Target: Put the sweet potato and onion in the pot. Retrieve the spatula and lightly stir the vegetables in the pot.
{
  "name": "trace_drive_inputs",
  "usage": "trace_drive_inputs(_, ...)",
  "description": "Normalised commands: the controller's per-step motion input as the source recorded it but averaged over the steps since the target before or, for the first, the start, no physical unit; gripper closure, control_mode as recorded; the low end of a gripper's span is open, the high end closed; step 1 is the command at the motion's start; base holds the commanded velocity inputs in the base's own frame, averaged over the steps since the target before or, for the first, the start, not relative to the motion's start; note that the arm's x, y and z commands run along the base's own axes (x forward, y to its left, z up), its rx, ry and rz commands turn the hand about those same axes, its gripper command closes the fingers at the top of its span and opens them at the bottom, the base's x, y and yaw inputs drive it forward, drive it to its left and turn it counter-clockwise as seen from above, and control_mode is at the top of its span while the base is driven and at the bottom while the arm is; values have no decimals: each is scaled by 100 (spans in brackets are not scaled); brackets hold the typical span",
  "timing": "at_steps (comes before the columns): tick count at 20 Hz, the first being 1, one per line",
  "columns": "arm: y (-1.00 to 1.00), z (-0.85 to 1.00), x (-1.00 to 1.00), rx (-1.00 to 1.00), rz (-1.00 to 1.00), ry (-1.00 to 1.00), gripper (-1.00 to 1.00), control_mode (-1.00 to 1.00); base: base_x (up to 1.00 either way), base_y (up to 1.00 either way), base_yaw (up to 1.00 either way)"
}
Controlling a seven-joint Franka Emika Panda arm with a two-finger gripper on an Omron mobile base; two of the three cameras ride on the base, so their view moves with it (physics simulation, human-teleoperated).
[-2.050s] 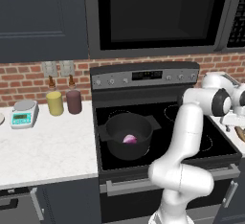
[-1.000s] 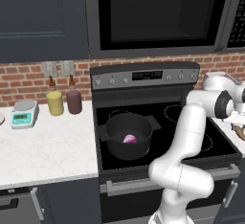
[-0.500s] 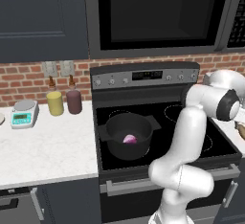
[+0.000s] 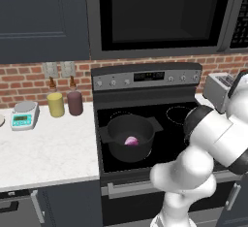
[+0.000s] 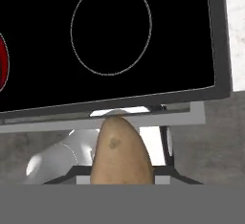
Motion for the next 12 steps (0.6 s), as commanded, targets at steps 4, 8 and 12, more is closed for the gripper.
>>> trace_drive_inputs(4, 100, 100, -28, -9, 17, 1, 100, -100, 0, 0, 0)
trace_drive_inputs(8, 100, 72, 0, -17, 34, 13, 100, -100, 0, 0, 0)
trace_drive_inputs(12, 100, 25, 0, -15, 33, 1, 100, -100, 0, 0, 0)
